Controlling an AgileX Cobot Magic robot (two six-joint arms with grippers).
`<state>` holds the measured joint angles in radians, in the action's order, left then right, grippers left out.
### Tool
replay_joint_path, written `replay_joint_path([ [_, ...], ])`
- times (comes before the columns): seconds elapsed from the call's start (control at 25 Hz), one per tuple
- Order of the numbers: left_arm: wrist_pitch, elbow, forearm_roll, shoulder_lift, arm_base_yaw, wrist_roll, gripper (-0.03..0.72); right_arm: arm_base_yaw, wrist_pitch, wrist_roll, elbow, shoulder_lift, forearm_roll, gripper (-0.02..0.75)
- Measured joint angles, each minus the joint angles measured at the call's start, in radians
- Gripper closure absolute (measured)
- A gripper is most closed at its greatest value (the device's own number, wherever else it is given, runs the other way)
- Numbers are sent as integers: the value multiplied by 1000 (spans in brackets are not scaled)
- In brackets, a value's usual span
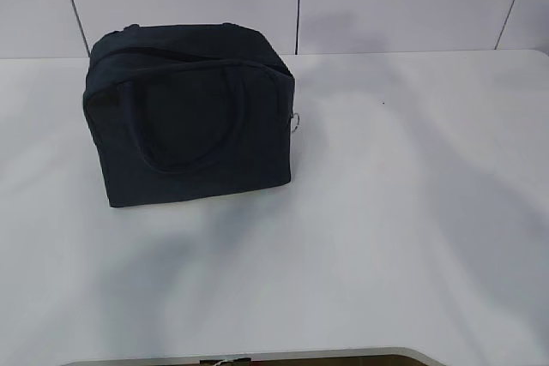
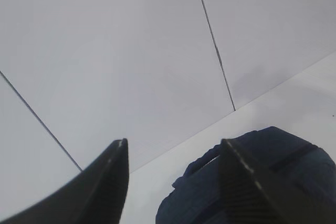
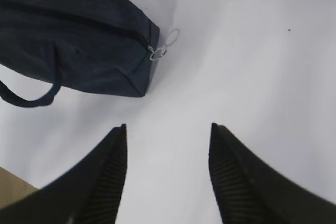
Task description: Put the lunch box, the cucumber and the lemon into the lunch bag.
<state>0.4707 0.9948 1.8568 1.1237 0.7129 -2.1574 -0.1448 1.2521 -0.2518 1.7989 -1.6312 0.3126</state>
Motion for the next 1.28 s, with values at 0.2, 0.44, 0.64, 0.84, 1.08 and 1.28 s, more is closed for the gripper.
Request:
replay_joint_path([
  [0.2,13,0,0,0,0,1,291,0,0,-9,-132,136,-58,330],
  [0.44,36,0,0,0,0,1,291,0,0,-11,-346,355,-129,330],
  [0.64,36,0,0,0,0,1,291,0,-78,-13,-582,602,-158,330],
  [0.84,38,0,0,0,0,1,291,0,-171,-11,-805,832,-195,330],
  [1.08,38,0,0,0,0,1,291,0,-214,28,-1000,1060,-200,330],
  [1.28,40,0,0,0,0,1,291,0,-214,37,-1089,1209,-214,330],
])
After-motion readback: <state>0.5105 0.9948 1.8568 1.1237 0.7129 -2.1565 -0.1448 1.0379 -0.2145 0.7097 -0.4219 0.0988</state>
